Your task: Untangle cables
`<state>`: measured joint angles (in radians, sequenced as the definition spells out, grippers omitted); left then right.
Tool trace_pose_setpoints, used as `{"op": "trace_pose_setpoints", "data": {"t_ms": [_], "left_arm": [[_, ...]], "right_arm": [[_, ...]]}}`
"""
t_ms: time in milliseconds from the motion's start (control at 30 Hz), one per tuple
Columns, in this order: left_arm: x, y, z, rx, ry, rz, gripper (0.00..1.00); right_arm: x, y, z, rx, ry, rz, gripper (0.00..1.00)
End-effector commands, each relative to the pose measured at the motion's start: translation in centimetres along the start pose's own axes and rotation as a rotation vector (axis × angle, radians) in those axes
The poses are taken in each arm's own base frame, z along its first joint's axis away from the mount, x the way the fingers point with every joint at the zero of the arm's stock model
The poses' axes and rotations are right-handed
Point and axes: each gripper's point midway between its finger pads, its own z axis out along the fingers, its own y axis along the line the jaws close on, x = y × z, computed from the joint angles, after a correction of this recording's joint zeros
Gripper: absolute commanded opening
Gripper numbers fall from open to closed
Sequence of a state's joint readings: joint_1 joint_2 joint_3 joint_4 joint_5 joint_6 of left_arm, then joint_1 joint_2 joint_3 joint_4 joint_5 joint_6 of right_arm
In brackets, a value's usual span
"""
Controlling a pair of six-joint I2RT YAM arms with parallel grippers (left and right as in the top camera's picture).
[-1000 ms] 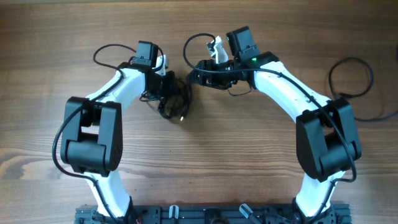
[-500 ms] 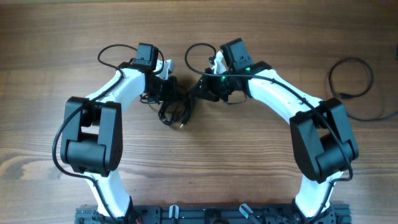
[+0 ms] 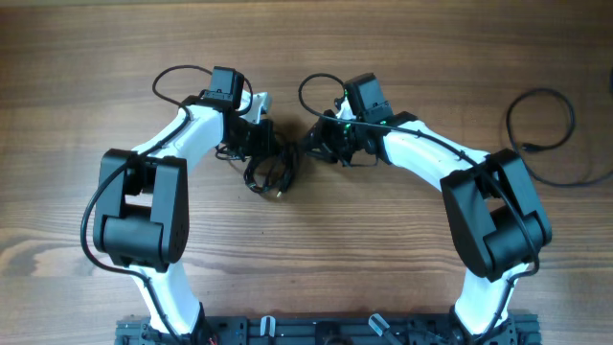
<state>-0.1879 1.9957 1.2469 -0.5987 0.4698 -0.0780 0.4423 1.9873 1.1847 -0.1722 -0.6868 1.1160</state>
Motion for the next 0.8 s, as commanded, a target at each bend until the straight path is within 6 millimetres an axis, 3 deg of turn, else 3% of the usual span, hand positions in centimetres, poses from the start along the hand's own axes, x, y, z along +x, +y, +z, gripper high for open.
{"op": "trace_pose_setpoints", "data": {"t_ms": [0,267,533,767], "left_arm": [[-0.1,0.0,0.2,0.011,0.004,0.045,0.17],[-0.3,0.0,0.2,0.012,-0.001,0.048,0.17],[-0.3,0.0,0.2,0.012,-0.002,0.048,0.17],[-0.3,0.0,0.2,0.012,-0.001,0.048,0.18]], "right_arm": [[-0.4,-0.4,0.5,0.000,-0.007,0.073,0.29],[-0.7,0.3,0.5,-0.027,-0.020,0.124,0.31],[0.9,0.7,1.6,-0.013,0.003,0.112,0.30],[0.4,0.4,1.7,0.004,-0.038,0.110,0.16]]}}
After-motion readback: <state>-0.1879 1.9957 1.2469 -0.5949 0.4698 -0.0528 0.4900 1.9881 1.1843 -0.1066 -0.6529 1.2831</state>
